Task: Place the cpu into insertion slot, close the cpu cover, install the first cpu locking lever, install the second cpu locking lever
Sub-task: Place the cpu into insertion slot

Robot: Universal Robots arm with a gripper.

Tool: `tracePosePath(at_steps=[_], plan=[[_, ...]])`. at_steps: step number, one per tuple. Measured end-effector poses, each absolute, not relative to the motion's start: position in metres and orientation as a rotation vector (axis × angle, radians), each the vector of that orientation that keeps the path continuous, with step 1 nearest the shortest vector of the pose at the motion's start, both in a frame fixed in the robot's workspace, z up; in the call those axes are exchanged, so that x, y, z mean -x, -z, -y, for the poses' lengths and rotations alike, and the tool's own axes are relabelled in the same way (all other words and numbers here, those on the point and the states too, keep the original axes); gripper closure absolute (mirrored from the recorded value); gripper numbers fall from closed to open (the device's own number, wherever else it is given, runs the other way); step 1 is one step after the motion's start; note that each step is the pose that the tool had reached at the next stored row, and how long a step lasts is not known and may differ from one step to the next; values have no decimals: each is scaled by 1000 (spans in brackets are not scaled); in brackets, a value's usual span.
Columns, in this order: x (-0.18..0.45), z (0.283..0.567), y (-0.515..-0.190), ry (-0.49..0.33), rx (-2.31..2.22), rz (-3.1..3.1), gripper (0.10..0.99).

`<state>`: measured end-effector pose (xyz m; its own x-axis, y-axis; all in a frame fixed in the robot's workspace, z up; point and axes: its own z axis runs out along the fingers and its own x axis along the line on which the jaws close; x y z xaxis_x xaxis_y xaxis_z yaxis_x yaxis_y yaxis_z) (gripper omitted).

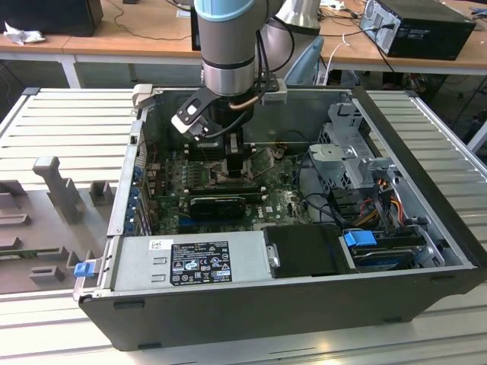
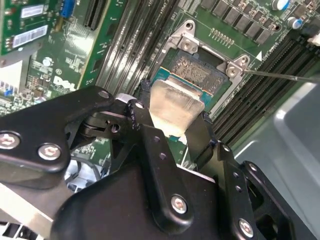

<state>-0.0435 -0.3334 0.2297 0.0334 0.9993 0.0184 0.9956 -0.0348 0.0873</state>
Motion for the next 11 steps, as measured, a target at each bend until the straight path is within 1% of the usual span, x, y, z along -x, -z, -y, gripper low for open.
tracePosePath(at_steps=[11], plan=[[45, 333, -227, -115, -2192, -2179, 557]])
